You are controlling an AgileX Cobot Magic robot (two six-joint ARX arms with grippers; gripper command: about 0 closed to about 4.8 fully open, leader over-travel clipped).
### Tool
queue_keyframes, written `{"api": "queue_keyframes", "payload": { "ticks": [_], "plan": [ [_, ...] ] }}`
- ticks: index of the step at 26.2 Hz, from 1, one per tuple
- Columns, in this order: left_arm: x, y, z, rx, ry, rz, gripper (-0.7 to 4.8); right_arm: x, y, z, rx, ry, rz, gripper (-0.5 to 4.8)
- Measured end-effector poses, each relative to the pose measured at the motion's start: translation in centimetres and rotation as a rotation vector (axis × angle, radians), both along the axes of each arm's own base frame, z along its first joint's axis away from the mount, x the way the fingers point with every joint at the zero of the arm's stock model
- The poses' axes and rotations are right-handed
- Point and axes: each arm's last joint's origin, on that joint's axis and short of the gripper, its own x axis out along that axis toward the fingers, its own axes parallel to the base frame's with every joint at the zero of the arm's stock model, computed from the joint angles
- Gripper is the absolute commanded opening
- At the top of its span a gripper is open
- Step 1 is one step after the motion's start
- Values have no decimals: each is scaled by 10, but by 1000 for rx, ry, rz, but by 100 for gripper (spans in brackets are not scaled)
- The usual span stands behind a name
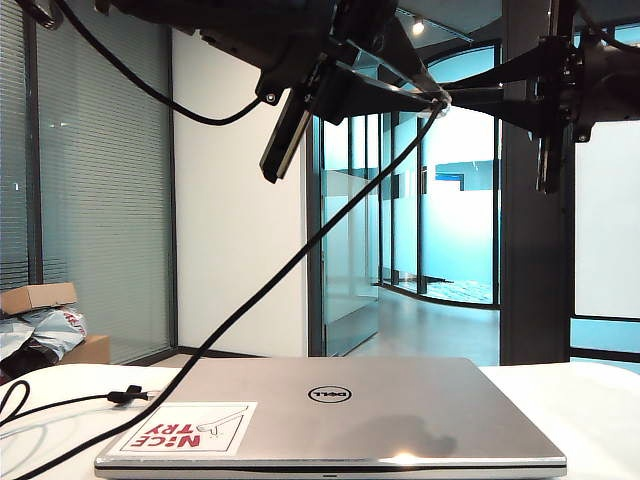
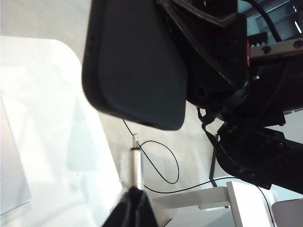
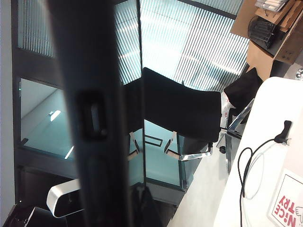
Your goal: Pick up the charging cable and the phone, plug the charging cable into the charging port on the phone, and finally place them back on the table.
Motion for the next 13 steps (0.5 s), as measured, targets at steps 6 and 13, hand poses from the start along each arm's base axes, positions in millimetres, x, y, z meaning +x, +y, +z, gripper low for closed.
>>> {"api": "queue_keyframes", "payload": {
  "ticks": [6,13],
  "plan": [
    [0,0,0,-11,21,5,-7,0,0,0,4,9,0,-4],
    [0,0,0,-12,22,6,-7,0,0,0,2,10,8,-4]
  ]
}}
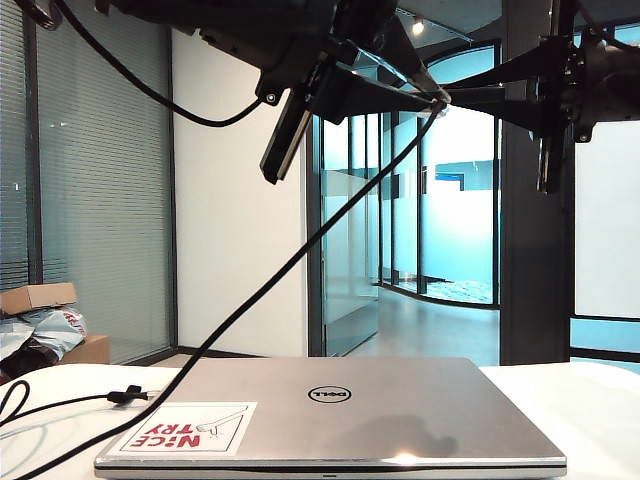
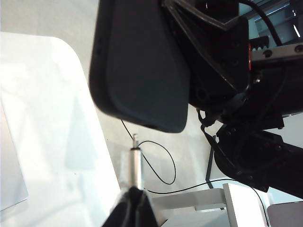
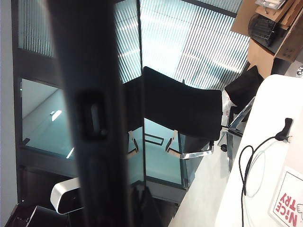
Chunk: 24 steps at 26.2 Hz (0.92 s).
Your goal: Pick up the charging cable and the phone, plug the charging cable into the charging port on the phone, and finally place them back on the table.
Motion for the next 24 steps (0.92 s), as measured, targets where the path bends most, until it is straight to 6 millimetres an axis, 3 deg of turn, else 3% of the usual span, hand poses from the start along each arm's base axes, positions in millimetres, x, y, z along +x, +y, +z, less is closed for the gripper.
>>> {"api": "queue_keyframes", "payload": {
  "ticks": [24],
  "plan": [
    [0,-1,2,-14,-9,-7,-7,-2,7,0,-17,-34,45,-4]
  ]
}}
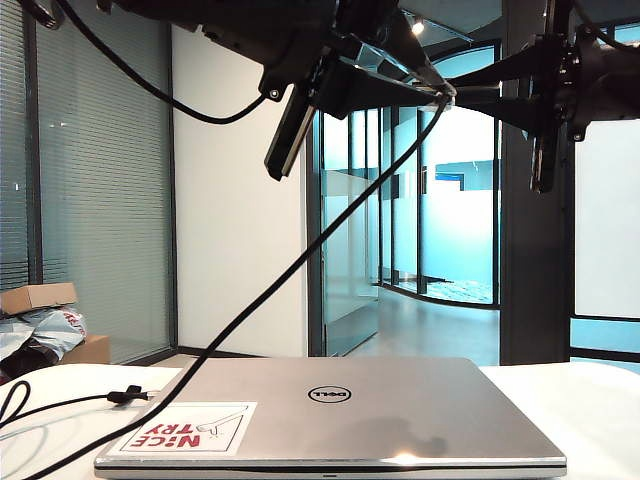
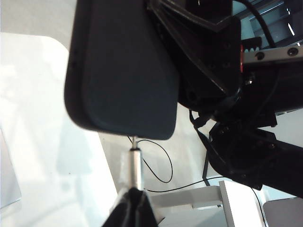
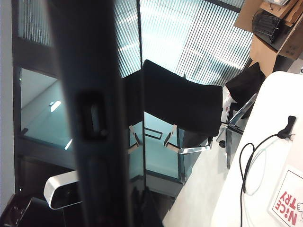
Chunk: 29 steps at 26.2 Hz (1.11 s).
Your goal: Pick up the charging cable and the phone, plug the charging cable into the charging port on the phone, and finally place them back on the table.
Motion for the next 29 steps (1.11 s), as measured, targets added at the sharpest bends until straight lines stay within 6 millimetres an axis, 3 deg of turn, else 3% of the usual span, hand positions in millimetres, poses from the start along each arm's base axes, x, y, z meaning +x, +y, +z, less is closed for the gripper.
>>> {"api": "queue_keyframes", "payload": {
  "ticks": [16,24,29],
  "plan": [
    [-1,0,-2,8,10,-17,-7,-1,-2,1,-21,-48,41,-4],
    [-1,0,0,-1,-2,-13,-7,-1,-12,0,-29,-47,43,-4],
    [0,0,0,2,-1,-10,-7,-1,-5,0,-25,-35,47,-4]
  ]
}}
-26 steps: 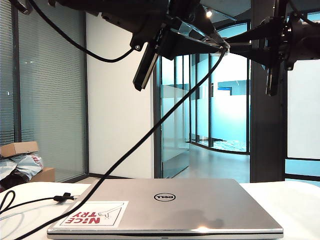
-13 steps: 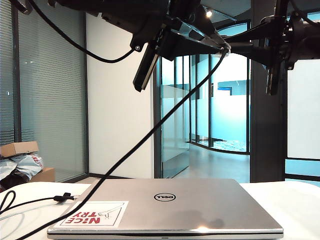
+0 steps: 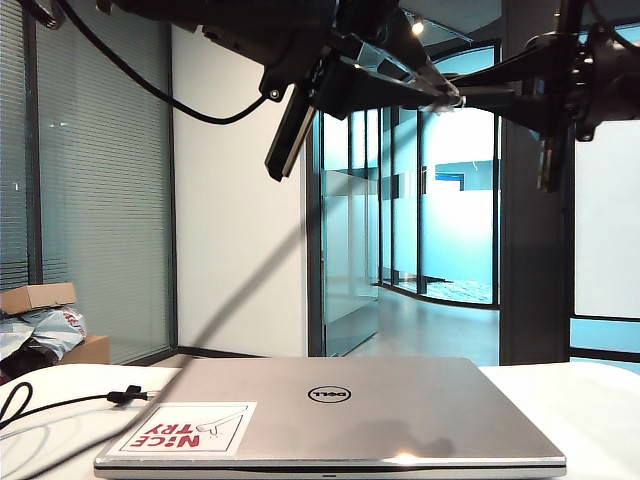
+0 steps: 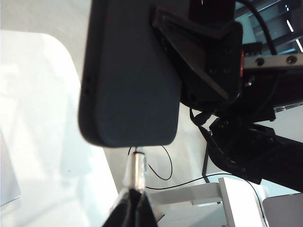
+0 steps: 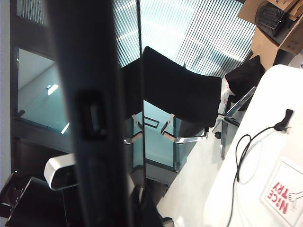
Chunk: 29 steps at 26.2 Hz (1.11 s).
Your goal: Pick up the charging cable and the phone, plug the charging cable into the charging port on the phone, and finally place them back on the table.
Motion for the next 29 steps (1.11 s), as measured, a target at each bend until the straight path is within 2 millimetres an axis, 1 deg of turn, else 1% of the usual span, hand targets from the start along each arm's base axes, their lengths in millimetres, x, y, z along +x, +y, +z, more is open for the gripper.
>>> {"api": "queue_keyframes", "payload": {
  "ticks": [4,12,13,14,15,16,18,19,23,24,25,26,27,29],
  "plan": [
    [0,0,-1,7,5,0,-7,-1,7,-1,5,24,16,-4],
    [0,0,0,2,1,1,-1,0,5,-1,8,30,8,-4],
    [0,0,0,2,1,1,19,0,5,-1,7,26,6,-4],
    [0,0,0,2,1,2,53,0,5,-1,8,25,2,-4],
    [0,0,0,2,0,4,99,0,5,0,8,21,-7,-4],
    [0,0,0,2,-4,8,129,0,5,0,8,12,-20,-4],
    [1,0,1,9,-31,8,165,1,4,0,8,5,-40,-5],
    [1,0,1,17,-54,3,166,2,1,0,10,2,-61,-5],
    [-1,3,8,34,-127,-10,166,5,-13,-1,13,-1,-170,-6],
    [-4,6,15,28,-172,-13,165,6,-21,-3,8,6,-212,-6],
    [-5,8,20,24,-197,-15,153,7,-26,-5,2,17,-240,-6],
    [-7,11,26,23,-238,-18,56,8,-33,-9,-17,38,-277,-6],
    [-8,16,32,36,-277,-13,-16,9,-40,-16,-44,66,-317,-6],
    [-7,24,39,77,-318,-7,-6,9,-46,-23,-76,100,-363,-6]
  ]
}}
